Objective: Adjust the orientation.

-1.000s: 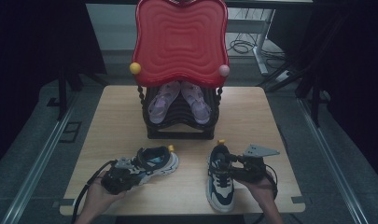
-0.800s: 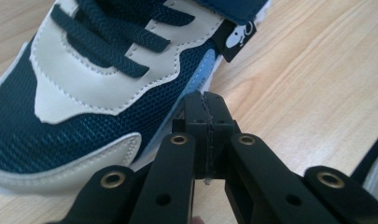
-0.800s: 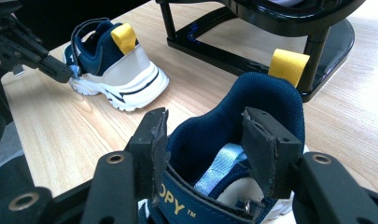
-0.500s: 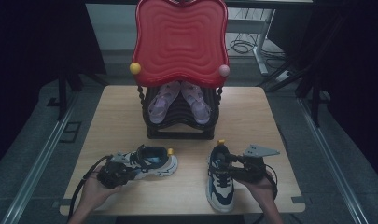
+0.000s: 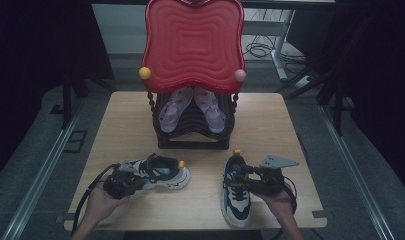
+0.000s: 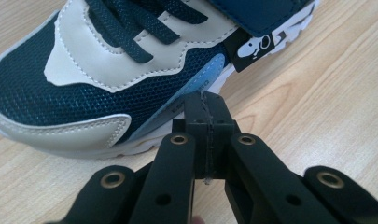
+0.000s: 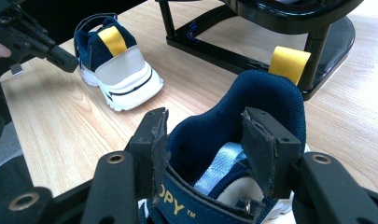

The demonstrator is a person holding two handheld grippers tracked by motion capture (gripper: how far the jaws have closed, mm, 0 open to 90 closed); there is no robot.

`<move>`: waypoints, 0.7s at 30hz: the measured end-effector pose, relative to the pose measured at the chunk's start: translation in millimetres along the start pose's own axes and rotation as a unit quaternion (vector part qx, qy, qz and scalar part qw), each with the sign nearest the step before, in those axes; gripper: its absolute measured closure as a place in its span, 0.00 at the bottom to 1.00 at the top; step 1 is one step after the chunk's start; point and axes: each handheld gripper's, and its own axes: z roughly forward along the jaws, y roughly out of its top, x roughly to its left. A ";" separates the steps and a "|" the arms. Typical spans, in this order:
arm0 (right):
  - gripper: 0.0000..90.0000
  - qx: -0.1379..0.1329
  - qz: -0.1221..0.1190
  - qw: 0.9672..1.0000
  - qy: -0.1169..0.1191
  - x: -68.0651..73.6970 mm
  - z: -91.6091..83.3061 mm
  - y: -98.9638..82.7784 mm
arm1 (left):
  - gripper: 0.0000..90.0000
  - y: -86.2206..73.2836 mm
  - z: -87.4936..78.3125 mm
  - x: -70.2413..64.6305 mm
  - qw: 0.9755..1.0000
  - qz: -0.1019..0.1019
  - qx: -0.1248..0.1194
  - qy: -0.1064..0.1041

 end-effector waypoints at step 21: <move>0.57 -0.007 0.000 1.000 0.020 4.6 -2.2 3.6 | 1.00 -1.6 -22.0 -2.5 0.999 -0.009 -0.047 -0.013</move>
